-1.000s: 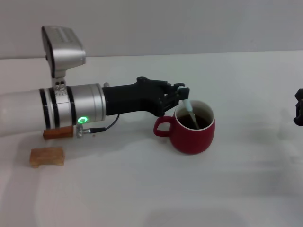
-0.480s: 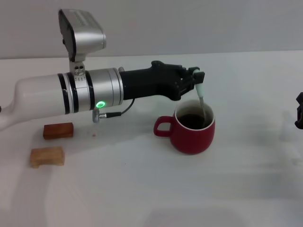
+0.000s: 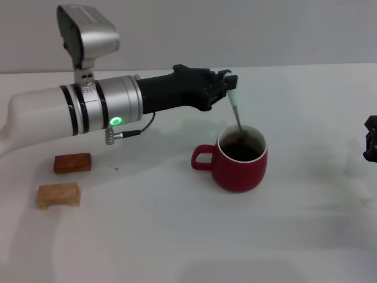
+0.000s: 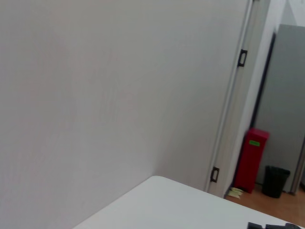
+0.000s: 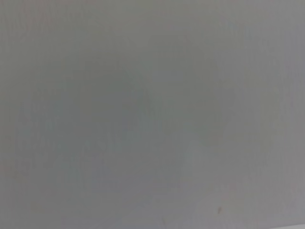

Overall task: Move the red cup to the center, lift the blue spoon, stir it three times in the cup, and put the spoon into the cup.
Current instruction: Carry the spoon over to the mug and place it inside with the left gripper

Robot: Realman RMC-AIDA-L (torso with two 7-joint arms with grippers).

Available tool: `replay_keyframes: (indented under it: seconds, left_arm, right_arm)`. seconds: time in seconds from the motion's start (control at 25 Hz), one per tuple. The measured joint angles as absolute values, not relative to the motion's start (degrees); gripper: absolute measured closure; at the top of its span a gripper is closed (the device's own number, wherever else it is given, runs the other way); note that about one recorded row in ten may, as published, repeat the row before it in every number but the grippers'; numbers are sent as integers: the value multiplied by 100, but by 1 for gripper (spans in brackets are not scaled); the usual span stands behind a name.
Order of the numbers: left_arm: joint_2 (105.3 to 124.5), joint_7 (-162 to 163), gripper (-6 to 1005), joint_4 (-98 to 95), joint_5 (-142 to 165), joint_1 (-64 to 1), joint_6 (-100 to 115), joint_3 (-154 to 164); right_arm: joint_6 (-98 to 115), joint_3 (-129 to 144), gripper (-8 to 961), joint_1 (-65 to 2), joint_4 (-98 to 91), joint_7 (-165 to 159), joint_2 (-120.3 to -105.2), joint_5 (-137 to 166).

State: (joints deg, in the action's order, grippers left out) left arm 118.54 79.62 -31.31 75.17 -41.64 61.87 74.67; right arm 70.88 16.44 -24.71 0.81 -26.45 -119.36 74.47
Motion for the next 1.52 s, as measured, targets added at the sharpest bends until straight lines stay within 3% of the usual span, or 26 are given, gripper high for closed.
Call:
replay_keyframes:
  seconds: [0.64,1.52]
  left_arm:
    - [11826,7988,859,-3466,7509,-3269,7027,7145]
    - [11910,7424,859,-3036,6361,-3867,6143,8347]
  right_arm:
    - [7037,1643,953,-2568,79,-2645,-11936,7453]
    - [7046,1661,954,-2504,98,-2642,-11935,7453]
